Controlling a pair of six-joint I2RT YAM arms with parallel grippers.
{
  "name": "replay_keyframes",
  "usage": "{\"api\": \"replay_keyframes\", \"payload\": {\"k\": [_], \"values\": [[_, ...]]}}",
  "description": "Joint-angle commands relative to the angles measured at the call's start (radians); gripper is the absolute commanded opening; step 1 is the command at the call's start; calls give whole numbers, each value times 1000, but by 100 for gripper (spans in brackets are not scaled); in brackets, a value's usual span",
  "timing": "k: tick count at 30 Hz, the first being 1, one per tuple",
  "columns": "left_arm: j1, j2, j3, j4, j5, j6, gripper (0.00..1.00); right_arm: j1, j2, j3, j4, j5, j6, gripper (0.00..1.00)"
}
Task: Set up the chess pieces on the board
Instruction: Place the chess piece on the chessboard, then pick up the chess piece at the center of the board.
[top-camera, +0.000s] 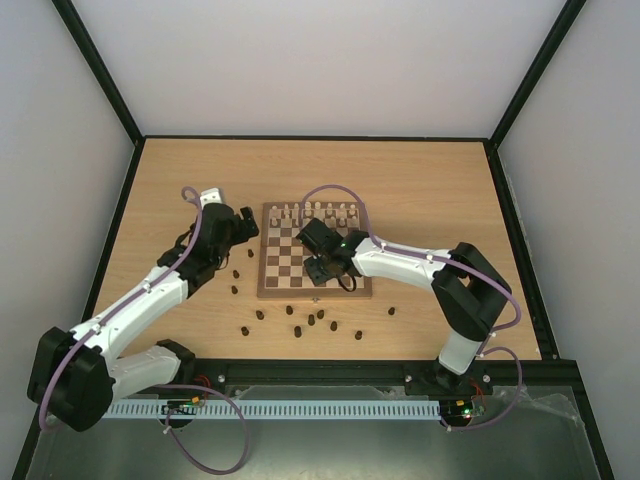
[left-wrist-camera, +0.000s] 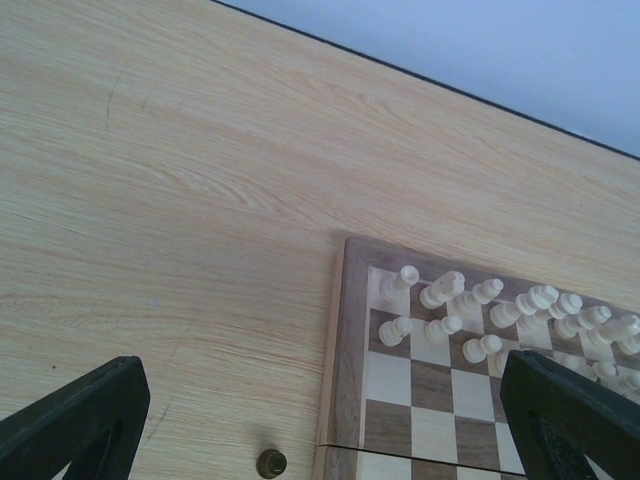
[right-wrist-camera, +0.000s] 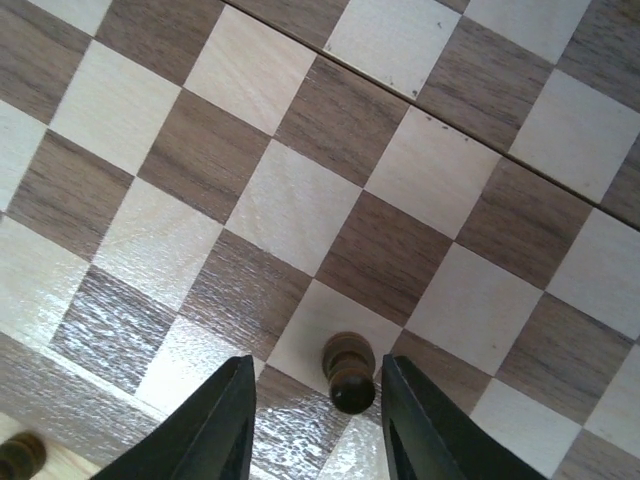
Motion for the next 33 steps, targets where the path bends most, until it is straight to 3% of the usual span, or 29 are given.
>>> {"api": "replay_keyframes", "payload": {"k": [1, 12, 21, 25, 29, 33], "values": [[8, 41, 17, -21, 9, -1, 99, 6, -50, -11, -12, -46, -5, 37], [8, 170, 58, -36, 71, 15, 99, -10, -200, -55, -14, 116, 44, 45], [8, 239, 86, -82, 84, 1, 99, -117, -356, -133, 4, 95, 68, 44], [8, 234, 65, -66, 59, -3, 99, -207, -363, -158, -10, 133, 96, 45], [8, 243, 68, -42, 30, 6, 99, -372, -314, -197, 7, 63, 108, 43], [8, 231, 47, -19, 33, 2, 99, -435, -237, -197, 12, 70, 113, 42]]}}
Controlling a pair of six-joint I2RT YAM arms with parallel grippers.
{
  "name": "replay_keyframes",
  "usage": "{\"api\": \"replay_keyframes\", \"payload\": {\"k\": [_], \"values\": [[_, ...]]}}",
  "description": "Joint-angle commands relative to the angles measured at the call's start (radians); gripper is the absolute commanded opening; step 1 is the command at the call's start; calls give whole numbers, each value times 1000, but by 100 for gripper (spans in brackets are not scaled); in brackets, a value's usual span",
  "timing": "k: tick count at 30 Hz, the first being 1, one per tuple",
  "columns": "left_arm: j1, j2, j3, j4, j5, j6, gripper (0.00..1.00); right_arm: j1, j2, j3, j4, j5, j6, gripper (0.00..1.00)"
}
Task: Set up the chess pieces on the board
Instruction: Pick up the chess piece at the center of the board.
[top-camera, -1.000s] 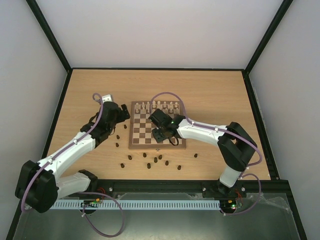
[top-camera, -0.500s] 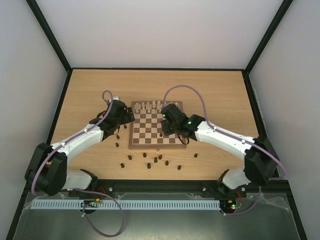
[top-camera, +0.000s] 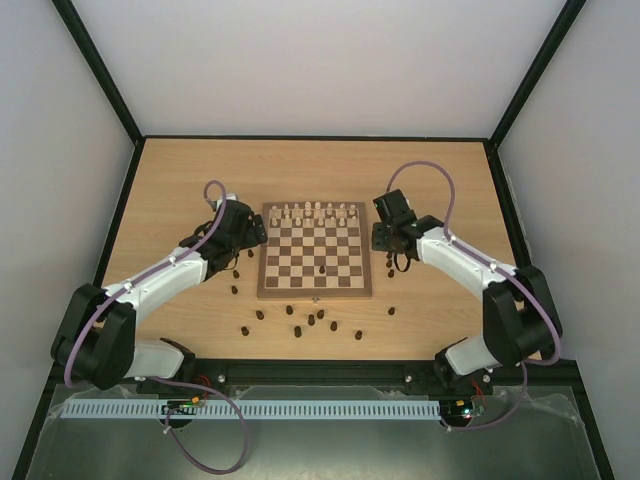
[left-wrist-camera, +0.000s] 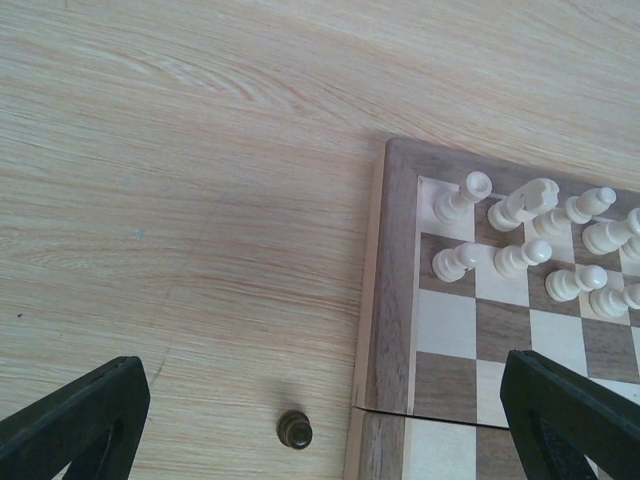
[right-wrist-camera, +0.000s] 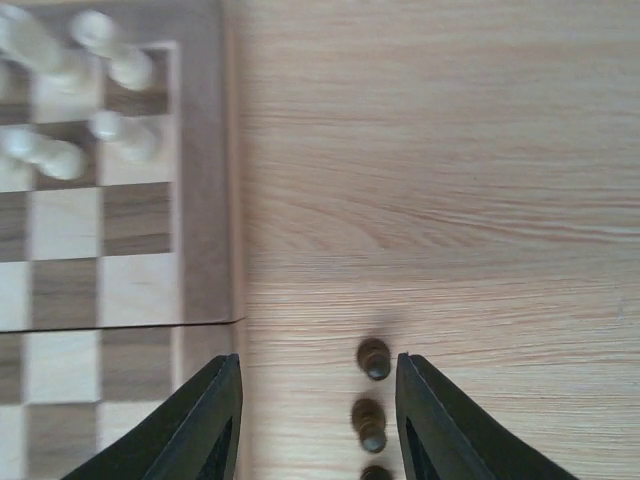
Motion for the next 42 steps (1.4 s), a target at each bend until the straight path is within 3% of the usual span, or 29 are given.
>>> {"api": "replay_keyframes", "payload": {"k": [1, 8, 21, 34, 42], "values": [[5, -7, -7, 28, -19, -2, 99, -34, 82, -7, -17, -1, 18, 42], [5, -30, -17, 27, -5, 3, 99, -60, 195, 23, -40, 28, 20, 38], [5, -59, -22, 25, 15, 3, 99, -82, 255, 36, -38, 9, 16, 29], [6, -62, -23, 26, 16, 3, 99, -82, 256, 38, -36, 1, 16, 9], [6, -67, -25, 26, 17, 3, 99, -82, 197, 28, -23, -7, 11, 2]]}}
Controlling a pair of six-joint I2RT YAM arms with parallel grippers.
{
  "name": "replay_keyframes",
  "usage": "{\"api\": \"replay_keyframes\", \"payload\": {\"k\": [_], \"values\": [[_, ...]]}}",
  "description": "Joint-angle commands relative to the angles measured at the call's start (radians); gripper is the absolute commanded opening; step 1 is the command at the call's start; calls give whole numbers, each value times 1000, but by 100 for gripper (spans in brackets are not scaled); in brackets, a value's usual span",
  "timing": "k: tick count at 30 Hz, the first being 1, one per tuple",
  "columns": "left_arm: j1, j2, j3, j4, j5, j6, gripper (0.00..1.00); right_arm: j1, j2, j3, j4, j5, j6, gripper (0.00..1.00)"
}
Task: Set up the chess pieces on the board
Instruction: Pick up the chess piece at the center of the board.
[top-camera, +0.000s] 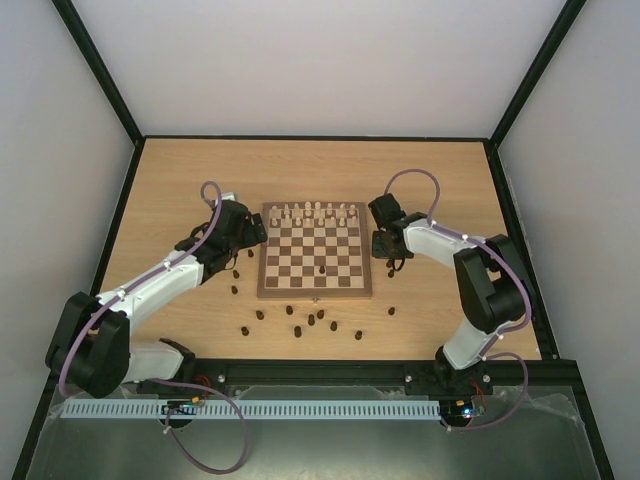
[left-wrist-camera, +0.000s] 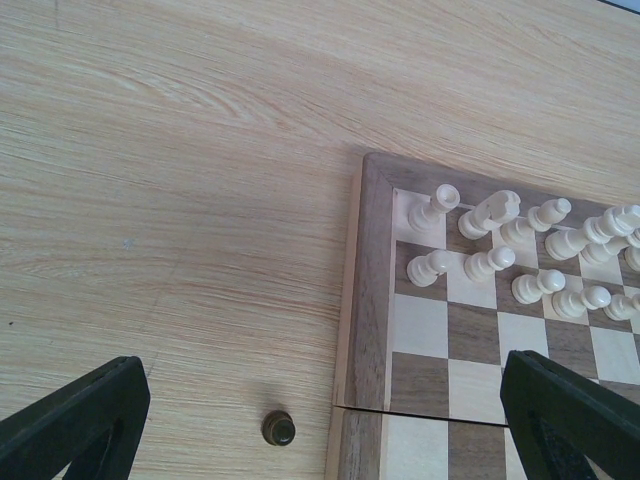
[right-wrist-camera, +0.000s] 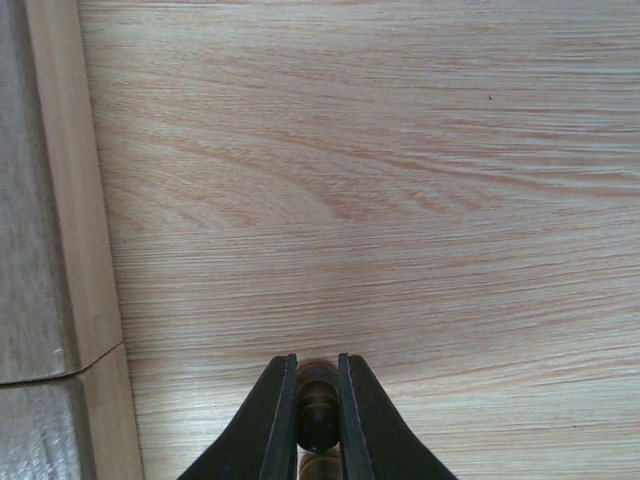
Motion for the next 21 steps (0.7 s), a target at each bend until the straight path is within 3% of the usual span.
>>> {"api": "replay_keyframes", "payload": {"k": [1, 8, 13, 21], "values": [[5, -19, -14, 9, -1, 3, 99, -3, -75, 2, -16, -12, 1, 1], [6, -20, -14, 9, -9, 2, 99, 45, -209, -20, 3, -49, -24, 1], [8, -18, -13, 6, -13, 2, 99, 193, -198, 8, 0, -52, -59, 2], [10, -17, -14, 7, -19, 2, 99, 286, -148, 48, -10, -98, -89, 3]]}}
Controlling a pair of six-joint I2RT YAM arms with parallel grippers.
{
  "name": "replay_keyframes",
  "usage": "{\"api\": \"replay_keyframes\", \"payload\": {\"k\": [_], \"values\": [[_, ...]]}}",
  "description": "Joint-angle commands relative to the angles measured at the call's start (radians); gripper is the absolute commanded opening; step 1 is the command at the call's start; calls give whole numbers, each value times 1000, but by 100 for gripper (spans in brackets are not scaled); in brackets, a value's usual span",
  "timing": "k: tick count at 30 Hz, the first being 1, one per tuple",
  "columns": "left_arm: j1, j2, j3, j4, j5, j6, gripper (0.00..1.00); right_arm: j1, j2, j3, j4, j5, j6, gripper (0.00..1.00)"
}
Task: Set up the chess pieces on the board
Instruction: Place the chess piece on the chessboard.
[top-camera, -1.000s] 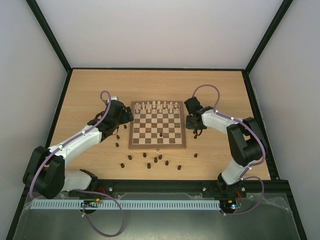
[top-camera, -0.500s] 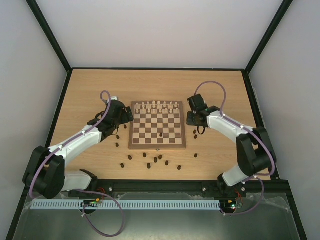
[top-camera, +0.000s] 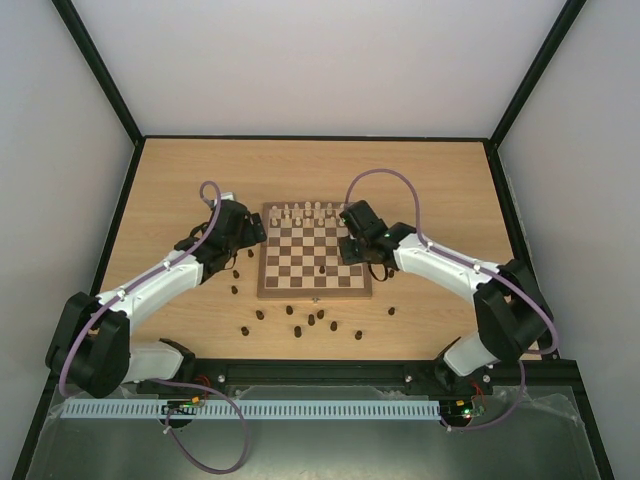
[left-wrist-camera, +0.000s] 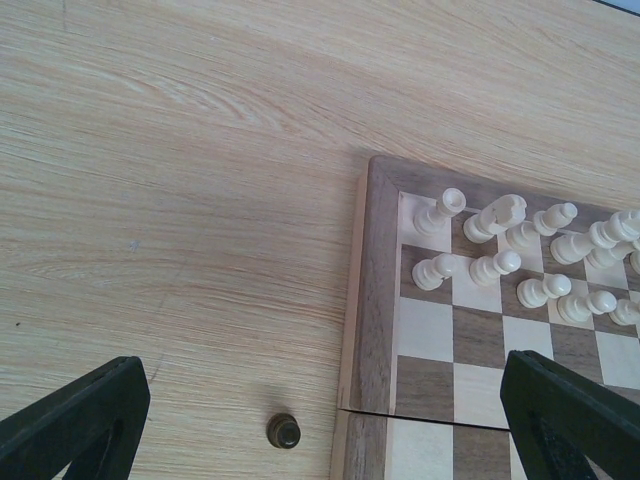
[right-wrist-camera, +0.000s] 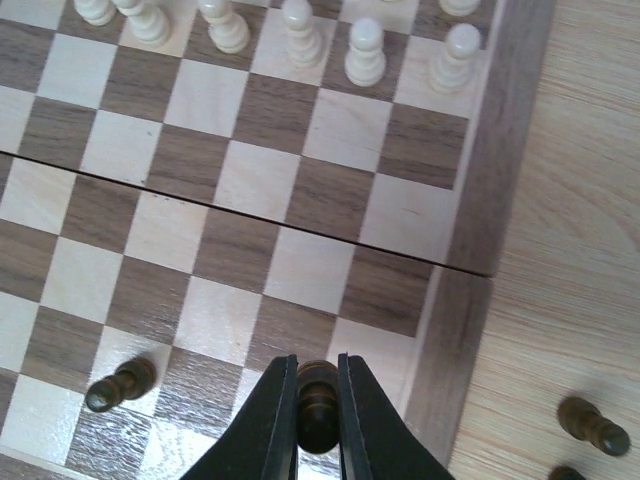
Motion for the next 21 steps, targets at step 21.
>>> {"api": "replay_keyframes", "payload": {"k": [21], "values": [[9, -17, -15, 7, -18, 3, 99, 138, 179, 103, -73, -15, -60, 8]]}}
